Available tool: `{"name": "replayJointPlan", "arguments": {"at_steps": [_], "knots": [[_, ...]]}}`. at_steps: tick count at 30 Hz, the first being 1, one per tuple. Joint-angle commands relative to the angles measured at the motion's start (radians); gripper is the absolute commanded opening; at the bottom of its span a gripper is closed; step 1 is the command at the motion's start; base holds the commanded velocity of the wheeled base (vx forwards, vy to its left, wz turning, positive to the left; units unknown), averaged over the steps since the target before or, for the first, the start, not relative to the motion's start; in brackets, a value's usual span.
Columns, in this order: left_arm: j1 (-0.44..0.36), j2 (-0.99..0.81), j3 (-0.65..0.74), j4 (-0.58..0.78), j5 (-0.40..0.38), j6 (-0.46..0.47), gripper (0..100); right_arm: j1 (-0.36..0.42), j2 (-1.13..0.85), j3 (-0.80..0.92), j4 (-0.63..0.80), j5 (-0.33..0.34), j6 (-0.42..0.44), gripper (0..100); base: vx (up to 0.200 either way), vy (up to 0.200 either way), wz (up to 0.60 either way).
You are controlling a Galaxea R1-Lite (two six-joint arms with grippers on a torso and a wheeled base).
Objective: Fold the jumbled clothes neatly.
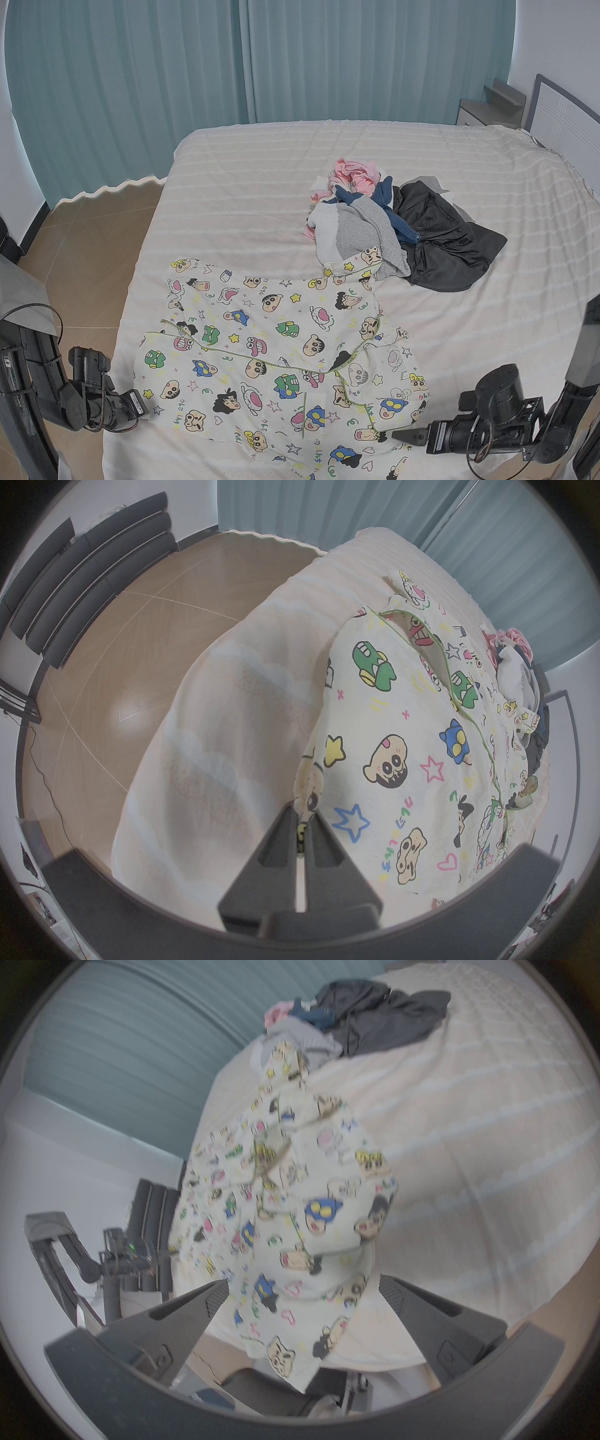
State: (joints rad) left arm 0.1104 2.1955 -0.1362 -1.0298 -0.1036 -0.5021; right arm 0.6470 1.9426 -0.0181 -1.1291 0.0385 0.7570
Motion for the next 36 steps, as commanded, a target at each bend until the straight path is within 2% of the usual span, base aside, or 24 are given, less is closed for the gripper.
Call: {"name": "replayJointPlan", "arguments": {"at_steps": [1, 5, 12, 16, 18, 20, 24, 36], "knots": [[0.0, -0.014, 0.086, -0.085, 0.001, 0.002, 0, 0.072, 0.207, 0.018, -0.006, 0.0, 0.002, 100, 0.0, 0.0, 0.0], [0.0, -0.005, 0.115, -0.142, 0.001, 0.005, 0, 0.094, 0.237, 0.018, -0.032, 0.004, 0.004, 100, 0.0, 0.0, 0.0], [0.0, -0.003, 0.116, -0.144, -0.005, -0.001, 0, 0.145, 0.312, 0.018, -0.095, -0.012, -0.007, 100, 0.0, 0.0, 0.0], [0.0, -0.005, 0.118, -0.144, -0.008, -0.001, 0, 0.172, 0.331, 0.018, -0.103, -0.066, -0.015, 100, 0.0, 0.0, 0.0], [0.0, -0.005, 0.118, -0.145, -0.008, -0.001, 0, 0.174, 0.329, 0.018, -0.104, -0.066, -0.016, 100, 0.0, 0.0, 0.0], [0.002, -0.005, 0.122, -0.145, -0.008, -0.001, 0, 0.21, 0.335, 0.018, -0.162, -0.069, -0.044, 100, 0.0, 0.0, 0.0], [0.003, -0.005, 0.122, -0.145, -0.008, -0.001, 0, 0.21, 0.368, 0.018, -0.236, -0.072, -0.07, 100, 0.0, 0.0, 0.0], [0.003, -0.007, 0.121, -0.145, -0.008, -0.001, 0, 0.195, 0.383, 0.018, -0.239, -0.071, -0.107, 100, 0.0, 0.0, 0.0]]}}
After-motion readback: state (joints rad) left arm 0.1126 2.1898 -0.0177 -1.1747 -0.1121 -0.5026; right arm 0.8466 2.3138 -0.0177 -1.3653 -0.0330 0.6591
